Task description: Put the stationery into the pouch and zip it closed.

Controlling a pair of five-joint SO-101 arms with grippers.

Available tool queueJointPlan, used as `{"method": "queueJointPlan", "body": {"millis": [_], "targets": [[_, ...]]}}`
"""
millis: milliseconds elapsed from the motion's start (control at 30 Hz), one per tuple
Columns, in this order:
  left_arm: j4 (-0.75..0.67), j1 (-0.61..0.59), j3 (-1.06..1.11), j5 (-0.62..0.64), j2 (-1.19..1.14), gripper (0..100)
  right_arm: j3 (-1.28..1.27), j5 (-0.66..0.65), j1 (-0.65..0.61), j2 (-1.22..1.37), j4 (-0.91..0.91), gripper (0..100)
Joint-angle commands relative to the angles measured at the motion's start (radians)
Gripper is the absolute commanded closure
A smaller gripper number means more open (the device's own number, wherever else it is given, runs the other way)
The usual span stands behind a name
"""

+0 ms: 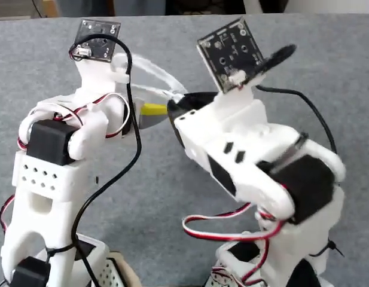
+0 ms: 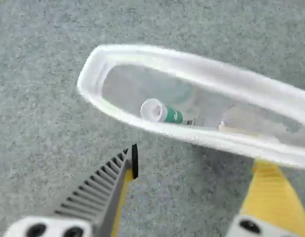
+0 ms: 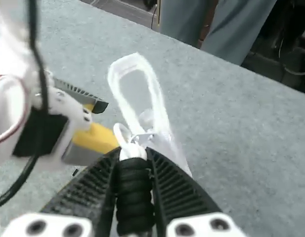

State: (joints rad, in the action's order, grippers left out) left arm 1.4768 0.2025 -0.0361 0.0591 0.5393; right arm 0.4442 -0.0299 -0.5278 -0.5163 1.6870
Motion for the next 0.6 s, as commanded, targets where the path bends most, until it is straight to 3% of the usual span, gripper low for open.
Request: {"method": "queueJointPlan", "body": {"millis": [0,367,567], "targets": [[-0.003,-0.013,-0.041,-0.018,0.017,63,0.111,-0.034,-0.026,-0.015,0.040,98.6],[-0.003,-0.013,-0.041,-0.018,0.017,63,0.142,-0.074,0.055,-0.005,0.068,98.6],[0.003,-0.013,-0.041,-0.018,0.017,63,0.008,-0.074,0.055,-0.010,0.034,98.6]]}}
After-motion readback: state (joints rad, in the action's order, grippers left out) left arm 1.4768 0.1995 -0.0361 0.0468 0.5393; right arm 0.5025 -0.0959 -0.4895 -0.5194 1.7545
